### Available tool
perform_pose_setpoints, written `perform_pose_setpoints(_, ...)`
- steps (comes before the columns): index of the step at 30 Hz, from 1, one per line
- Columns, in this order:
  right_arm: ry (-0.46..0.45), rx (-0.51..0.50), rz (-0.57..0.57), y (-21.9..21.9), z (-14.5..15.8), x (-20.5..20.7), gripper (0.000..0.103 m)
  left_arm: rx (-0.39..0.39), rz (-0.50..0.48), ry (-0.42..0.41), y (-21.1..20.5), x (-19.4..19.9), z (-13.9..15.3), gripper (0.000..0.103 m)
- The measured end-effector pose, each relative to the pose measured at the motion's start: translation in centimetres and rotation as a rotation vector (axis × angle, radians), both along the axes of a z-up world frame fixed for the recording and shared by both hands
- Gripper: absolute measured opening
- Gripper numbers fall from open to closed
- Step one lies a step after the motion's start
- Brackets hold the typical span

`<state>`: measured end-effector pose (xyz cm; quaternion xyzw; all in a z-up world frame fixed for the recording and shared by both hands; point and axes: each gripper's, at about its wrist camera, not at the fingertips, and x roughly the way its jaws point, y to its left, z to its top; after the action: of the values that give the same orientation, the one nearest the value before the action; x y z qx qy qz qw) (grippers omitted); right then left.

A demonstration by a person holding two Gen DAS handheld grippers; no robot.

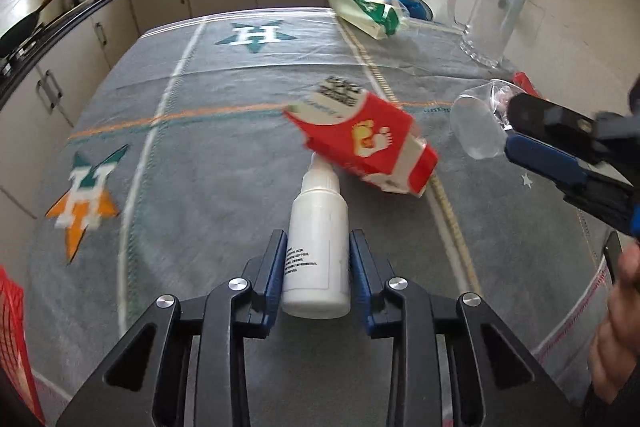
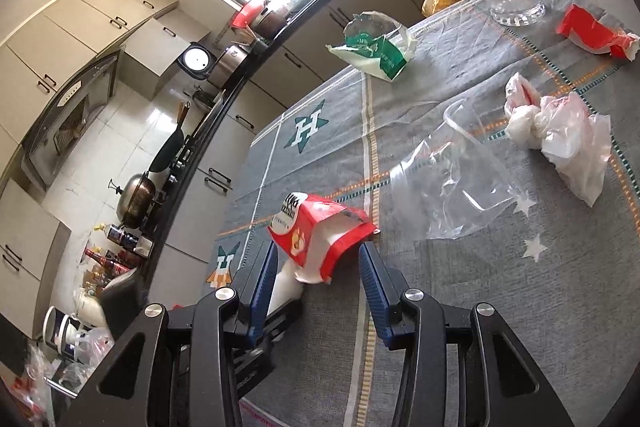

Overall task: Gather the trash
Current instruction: 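Grasp the white bottle with the left tool while the right tool grasps the red-white carton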

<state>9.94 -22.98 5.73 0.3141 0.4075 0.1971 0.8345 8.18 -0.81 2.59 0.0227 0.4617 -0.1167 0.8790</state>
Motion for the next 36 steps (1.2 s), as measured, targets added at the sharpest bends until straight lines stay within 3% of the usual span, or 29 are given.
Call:
perform_pose_setpoints(7, 0.018, -0.027, 0.038, 1.7, -1.0, 0.7, 0.048, -0.048, 0.128, -0.110, 5.0, -2.5, 0.4, 0.029)
perform_pose_setpoints(10, 0.056, -0.023, 0.039, 2.2, -2.1, 1.2, 0.053, -0.102, 0.143, -0.080, 6.3, -1.8, -0.3, 0.029)
perform_pose_setpoints(15, 0.141, 0.040, 0.036, 2.7, -4.1, 2.4, 0.053, -0.104, 0.152, -0.088, 6.8, -1.7, -0.2, 0.029)
perform_pose_setpoints(23, 0.156, 0.008, 0.029, 5.4, -3.8, 5.2, 0.053, -0.111, 0.149, -0.092, 6.6, -1.8, -0.3, 0.029)
perform_pose_setpoints(24, 0.151, 0.010, 0.027, 5.6, -3.9, 5.4, 0.050, -0.117, 0.152, -0.090, 6.7, -1.8, -0.3, 0.029)
perform_pose_setpoints(26, 0.123, 0.017, 0.040, 6.1, -4.1, 5.4, 0.015, -0.120, 0.155, -0.091, 6.8, -1.8, -0.3, 0.029)
perform_pose_setpoints(29, 0.075, 0.008, 0.057, 6.4, -3.8, 4.8, 0.010, -0.120, 0.158, -0.096, 6.8, -1.9, -0.3, 0.029)
perform_pose_setpoints(36, -0.079, -0.067, 0.079, 6.5, -0.4, 2.1, 0.008, -0.118, 0.169, -0.166, 7.0, -2.6, 0.7, 0.029)
